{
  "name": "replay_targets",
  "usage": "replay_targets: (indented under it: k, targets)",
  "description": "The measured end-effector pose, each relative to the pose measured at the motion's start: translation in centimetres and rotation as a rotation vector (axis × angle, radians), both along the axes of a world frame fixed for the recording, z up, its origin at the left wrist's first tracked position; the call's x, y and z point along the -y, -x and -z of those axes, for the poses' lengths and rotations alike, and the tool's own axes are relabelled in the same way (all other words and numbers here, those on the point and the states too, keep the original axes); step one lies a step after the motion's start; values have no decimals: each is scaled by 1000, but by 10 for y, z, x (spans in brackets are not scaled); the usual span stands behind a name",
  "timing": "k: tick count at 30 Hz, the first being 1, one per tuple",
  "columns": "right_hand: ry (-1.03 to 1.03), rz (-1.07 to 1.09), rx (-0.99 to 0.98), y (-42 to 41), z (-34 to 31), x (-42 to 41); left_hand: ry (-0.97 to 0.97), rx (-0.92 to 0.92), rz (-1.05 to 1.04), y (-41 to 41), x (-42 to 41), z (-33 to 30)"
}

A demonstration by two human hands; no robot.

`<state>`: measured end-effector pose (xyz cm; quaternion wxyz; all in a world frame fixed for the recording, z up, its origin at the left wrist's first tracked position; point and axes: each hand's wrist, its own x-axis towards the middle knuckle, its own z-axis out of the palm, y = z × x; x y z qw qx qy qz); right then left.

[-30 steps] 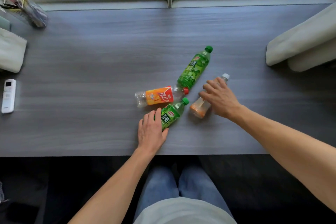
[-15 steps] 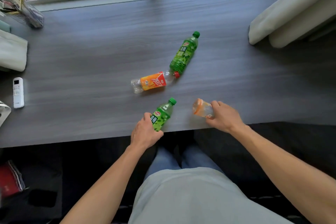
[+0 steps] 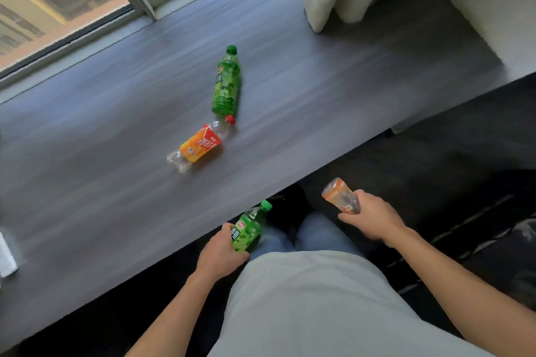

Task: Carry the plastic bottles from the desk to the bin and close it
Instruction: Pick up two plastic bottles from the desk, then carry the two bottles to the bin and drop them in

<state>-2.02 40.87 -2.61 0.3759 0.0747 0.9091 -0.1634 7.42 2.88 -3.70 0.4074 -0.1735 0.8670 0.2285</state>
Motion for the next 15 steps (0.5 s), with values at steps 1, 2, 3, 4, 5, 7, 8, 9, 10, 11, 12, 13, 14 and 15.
replay_targets:
  k: [1, 2, 3, 4, 5, 7, 8, 9, 10, 11, 12, 13, 14, 15]
  targets:
    - [-4, 68, 25, -14, 2, -6, 0, 0, 48, 7, -2, 1]
    - [-6, 147, 59, -31, 4, -14, -5, 0, 105, 15, -6, 2]
    - [-2, 196, 83, -46, 6, -19, -18, -1, 130, 24, -9, 4]
    - [0, 235, 111, -60, 7, -23, -36, -5, 143, 32, -13, 4]
    - [-2, 302, 134, -79, 7, -29, -64, -14, 187, 42, -22, 5]
    - [-3, 438, 166, -118, 6, -40, -120, -22, 291, 61, -44, 6]
    - [-7, 502, 179, -139, 5, -44, -144, -22, 350, 73, -57, 6]
    - [-13, 567, 188, -157, 5, -48, -166, -23, 409, 85, -72, 6]
    - [-16, 634, 190, -174, 4, -53, -182, -26, 462, 96, -89, 6]
    - [-10, 704, 188, -189, 3, -57, -195, -30, 511, 108, -106, 5]
    - [-2, 773, 187, -202, 3, -60, -204, -30, 561, 119, -125, 4]
    - [5, 837, 192, -214, 3, -63, -209, -30, 613, 131, -143, 2]
    - [14, 901, 196, -225, 3, -65, -209, -30, 665, 142, -162, 1]
    - [28, 967, 198, -234, 3, -66, -209, -33, 714, 152, -181, 0]
